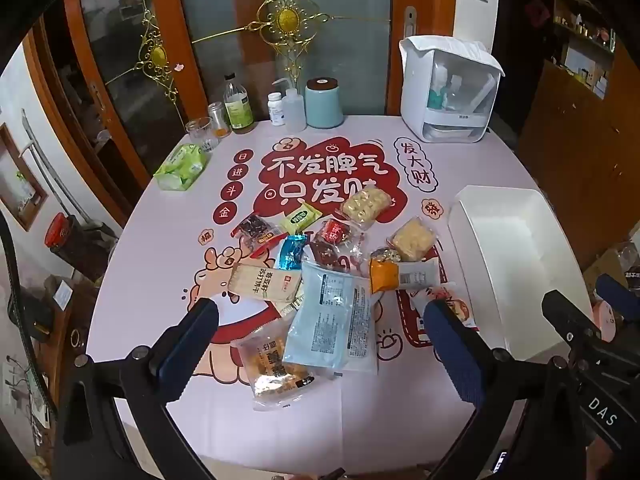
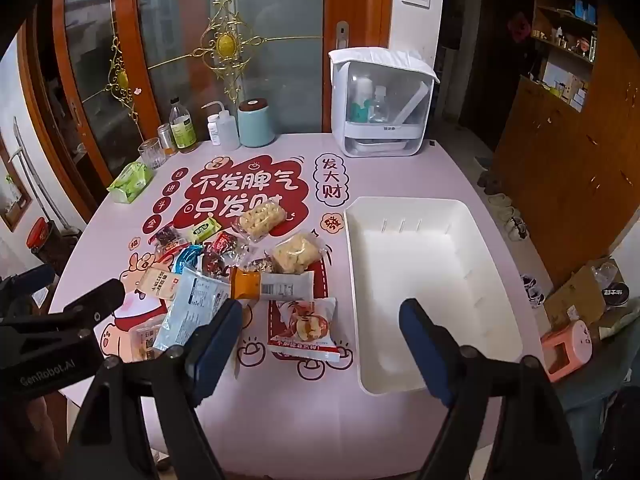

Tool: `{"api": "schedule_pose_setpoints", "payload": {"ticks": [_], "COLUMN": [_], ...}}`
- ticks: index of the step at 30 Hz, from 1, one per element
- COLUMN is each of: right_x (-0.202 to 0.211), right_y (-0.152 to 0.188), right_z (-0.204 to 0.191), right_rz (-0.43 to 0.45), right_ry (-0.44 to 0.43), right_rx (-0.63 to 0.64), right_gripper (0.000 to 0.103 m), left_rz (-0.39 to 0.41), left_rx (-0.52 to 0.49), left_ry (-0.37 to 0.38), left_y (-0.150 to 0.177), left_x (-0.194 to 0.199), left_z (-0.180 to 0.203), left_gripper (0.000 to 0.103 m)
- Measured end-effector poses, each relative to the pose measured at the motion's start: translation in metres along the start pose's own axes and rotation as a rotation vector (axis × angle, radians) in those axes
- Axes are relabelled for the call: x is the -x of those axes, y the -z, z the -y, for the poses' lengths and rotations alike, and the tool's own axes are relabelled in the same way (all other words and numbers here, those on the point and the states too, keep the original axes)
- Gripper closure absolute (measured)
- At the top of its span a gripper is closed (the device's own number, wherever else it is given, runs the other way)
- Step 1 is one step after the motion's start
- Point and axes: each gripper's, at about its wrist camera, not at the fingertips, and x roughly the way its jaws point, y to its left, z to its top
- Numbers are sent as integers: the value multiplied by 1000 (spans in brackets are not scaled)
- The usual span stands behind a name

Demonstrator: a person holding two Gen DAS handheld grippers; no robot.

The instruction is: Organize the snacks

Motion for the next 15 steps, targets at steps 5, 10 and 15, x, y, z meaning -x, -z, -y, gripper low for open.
{"api": "schedule_pose_setpoints", "payload": {"ticks": [5,10,15], "right_x": [-1,-1,2], "right_y": [1,-1,-1], "right_z": [0,-1,-1], "right_rz": [1,1,4], "right_ry": [8,3,2], "right_rx": [4,0,1], "right_gripper": [22,22,22], "left_rz": [-5,-12,-7], "left_rx": [1,15,15], "left_ry": [15,42,61], "left_y": [-1,4,3], "left_x": [1,-5,-2], "left_z": [1,1,-1], "left_gripper": [1,1,1]}}
